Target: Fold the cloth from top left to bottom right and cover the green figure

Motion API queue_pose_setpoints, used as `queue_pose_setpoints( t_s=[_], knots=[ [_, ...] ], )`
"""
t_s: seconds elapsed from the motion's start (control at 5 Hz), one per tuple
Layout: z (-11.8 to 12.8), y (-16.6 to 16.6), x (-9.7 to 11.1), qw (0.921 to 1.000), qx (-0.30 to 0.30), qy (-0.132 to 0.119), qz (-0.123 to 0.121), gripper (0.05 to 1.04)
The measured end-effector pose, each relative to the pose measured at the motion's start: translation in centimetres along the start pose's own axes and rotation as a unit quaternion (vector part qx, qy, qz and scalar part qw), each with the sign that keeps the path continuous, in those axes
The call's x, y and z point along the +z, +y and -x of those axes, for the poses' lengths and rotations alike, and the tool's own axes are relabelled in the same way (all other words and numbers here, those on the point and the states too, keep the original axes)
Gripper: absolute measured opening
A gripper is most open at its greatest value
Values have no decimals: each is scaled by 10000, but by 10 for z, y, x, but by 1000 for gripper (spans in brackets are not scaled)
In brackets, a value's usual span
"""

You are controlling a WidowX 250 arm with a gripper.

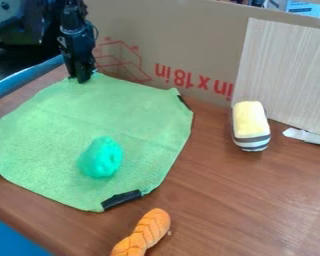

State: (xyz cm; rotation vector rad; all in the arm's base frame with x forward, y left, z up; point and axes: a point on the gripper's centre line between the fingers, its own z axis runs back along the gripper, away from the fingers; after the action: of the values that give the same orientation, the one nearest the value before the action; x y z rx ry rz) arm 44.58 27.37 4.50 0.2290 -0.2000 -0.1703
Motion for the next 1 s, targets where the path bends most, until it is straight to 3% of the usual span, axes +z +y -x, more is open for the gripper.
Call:
queue_pose_setpoints(
  t_s=[0.2, 0.4, 0.8, 1.0],
  knots=[
    [2, -3, -2, 9999, -24, -58, 157, 174],
    [11, -12, 14, 9981, -90, -348, 500, 67],
    [27, -41, 83, 9835, -831, -1503, 570, 55],
    [47, -60, 99, 9739, -1252, -1853, 384, 55]
  ],
)
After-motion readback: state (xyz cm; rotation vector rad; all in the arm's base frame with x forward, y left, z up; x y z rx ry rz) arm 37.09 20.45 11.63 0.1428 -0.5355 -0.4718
